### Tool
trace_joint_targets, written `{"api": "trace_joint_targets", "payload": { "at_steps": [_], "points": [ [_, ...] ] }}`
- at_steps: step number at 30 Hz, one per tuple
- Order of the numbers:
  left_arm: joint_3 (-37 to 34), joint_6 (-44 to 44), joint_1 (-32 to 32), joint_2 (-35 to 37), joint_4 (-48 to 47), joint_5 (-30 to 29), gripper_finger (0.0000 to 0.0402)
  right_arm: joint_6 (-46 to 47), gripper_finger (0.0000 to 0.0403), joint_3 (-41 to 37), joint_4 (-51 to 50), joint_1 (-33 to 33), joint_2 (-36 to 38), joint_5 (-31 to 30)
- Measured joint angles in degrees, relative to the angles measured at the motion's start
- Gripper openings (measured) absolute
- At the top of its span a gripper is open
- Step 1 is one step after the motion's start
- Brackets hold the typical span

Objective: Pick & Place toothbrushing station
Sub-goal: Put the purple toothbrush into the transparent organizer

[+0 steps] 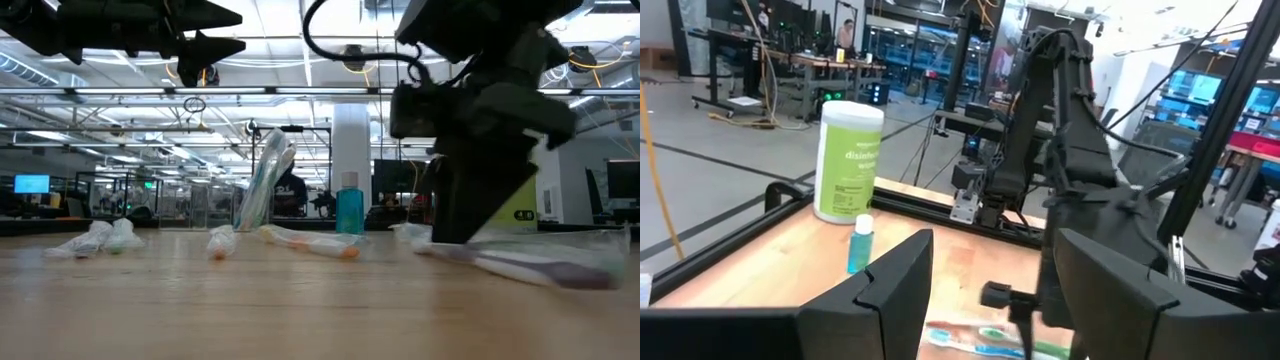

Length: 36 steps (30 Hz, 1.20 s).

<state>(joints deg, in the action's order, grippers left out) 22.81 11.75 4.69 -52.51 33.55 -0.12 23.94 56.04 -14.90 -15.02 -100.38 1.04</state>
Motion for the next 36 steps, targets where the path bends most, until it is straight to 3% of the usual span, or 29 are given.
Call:
{"api": "trace_joint_targets", "payload": {
  "at_steps": [11, 21, 28, 36],
  "points": [
    [0.0, 1.4, 0.0, 0.0, -1.1, 0.0, 0.0216, -13.8, 0.0196, 3.5, -11.6, -4.1, -0.1, 0.4],
    [0.0, 1.9, 0.0, 0.0, -1.2, 0.0, 0.0216, -9.5, 0.0196, 3.6, -15.3, -4.1, 6.7, -0.9],
    [0.0, 2.4, -0.1, 0.0, -1.0, -0.4, 0.0216, 6.2, 0.0196, 3.4, -15.0, -6.6, 13.9, -1.3],
    [0.0, 1.5, -0.1, 0.0, -0.9, -0.5, 0.0216, 26.4, 0.0196, 3.4, -16.6, -15.3, 9.4, -2.5]
  ]
}}
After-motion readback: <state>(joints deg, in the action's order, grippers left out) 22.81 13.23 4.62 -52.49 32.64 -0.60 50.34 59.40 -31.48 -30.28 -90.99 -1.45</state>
